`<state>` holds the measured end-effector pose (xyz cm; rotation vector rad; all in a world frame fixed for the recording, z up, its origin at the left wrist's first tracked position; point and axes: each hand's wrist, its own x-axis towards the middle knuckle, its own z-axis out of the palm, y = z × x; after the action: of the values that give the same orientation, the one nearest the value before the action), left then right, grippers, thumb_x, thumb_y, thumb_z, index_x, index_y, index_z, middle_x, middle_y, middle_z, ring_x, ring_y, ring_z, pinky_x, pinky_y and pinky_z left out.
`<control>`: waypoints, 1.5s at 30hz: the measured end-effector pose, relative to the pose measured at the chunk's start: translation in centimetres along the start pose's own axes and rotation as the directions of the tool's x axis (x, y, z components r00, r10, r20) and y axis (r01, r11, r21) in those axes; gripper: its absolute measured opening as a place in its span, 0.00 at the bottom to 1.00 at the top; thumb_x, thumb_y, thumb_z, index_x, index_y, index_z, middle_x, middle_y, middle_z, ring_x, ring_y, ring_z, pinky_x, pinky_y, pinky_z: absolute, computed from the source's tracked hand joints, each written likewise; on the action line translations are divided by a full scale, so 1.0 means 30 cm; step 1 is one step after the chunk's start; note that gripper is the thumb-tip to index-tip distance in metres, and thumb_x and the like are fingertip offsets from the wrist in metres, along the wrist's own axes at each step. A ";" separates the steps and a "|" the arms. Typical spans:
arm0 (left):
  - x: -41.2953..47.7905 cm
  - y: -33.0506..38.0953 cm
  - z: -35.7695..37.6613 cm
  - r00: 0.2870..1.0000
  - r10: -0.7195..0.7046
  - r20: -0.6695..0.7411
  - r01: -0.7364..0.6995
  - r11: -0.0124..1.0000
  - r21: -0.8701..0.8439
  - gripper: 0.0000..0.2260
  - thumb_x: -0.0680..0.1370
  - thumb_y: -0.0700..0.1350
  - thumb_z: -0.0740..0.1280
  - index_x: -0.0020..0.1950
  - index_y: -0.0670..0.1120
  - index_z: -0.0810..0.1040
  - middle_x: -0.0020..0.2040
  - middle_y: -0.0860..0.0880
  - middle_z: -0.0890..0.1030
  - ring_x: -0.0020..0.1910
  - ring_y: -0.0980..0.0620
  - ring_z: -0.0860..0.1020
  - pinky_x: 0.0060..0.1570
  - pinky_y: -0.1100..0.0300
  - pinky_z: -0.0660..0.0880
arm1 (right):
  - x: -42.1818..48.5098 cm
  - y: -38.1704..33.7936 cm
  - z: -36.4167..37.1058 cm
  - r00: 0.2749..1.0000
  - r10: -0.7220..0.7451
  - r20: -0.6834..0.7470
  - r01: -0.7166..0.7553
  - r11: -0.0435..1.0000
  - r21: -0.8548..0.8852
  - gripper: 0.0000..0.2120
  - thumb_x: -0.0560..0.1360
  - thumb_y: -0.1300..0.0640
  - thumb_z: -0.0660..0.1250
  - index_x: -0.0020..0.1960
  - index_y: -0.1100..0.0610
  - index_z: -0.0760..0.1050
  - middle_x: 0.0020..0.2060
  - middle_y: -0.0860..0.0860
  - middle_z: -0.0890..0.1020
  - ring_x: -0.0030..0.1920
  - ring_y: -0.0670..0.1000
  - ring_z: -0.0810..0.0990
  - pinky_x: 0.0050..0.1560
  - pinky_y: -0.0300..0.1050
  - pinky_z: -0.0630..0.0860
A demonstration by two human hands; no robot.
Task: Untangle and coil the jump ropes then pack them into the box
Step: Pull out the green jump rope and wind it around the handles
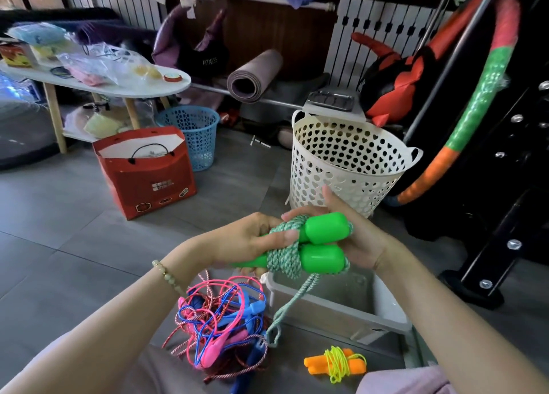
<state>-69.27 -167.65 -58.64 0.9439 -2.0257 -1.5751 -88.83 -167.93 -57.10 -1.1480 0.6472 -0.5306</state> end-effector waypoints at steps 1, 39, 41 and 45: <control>-0.002 0.002 -0.005 0.999 -0.025 -0.031 0.024 1.000 -0.019 0.15 0.75 0.56 0.59 0.37 0.46 0.72 0.23 0.49 0.73 0.18 0.55 0.70 0.18 0.68 0.66 | 0.002 -0.001 0.004 1.000 -0.023 0.011 0.022 0.999 0.040 0.33 0.62 0.28 0.66 0.53 0.52 0.82 0.52 0.53 0.83 0.54 0.50 0.81 0.55 0.45 0.77; 0.105 -0.086 -0.057 0.783 -0.104 -0.613 0.028 0.991 -0.133 0.15 0.78 0.58 0.62 0.47 0.46 0.74 0.27 0.43 0.75 0.21 0.48 0.71 0.21 0.63 0.67 | 0.003 0.042 0.062 0.894 -0.399 -0.206 0.029 0.508 -0.861 0.10 0.79 0.52 0.62 0.50 0.56 0.78 0.38 0.51 0.80 0.41 0.50 0.78 0.48 0.49 0.73; 0.101 -0.089 -0.057 0.814 -0.089 -0.574 0.075 0.996 -0.048 0.13 0.79 0.58 0.61 0.43 0.49 0.74 0.25 0.44 0.75 0.20 0.49 0.70 0.21 0.64 0.67 | -0.007 0.031 0.050 0.880 -0.414 -0.234 0.004 0.499 -0.867 0.07 0.77 0.53 0.66 0.52 0.54 0.76 0.42 0.47 0.82 0.41 0.47 0.79 0.45 0.45 0.75; 0.091 -0.105 -0.049 0.865 -0.110 -0.491 0.155 0.987 0.052 0.15 0.78 0.58 0.61 0.41 0.49 0.73 0.27 0.44 0.75 0.25 0.44 0.74 0.23 0.61 0.69 | -0.032 -0.002 0.033 0.895 -0.395 -0.207 -0.105 0.264 -0.959 0.08 0.76 0.49 0.66 0.54 0.46 0.74 0.40 0.49 0.82 0.35 0.40 0.74 0.39 0.38 0.70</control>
<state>-69.32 -171.04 -61.48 1.3817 -1.7088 -1.1557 -88.83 -166.65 -56.59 -2.3611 1.3622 -0.5379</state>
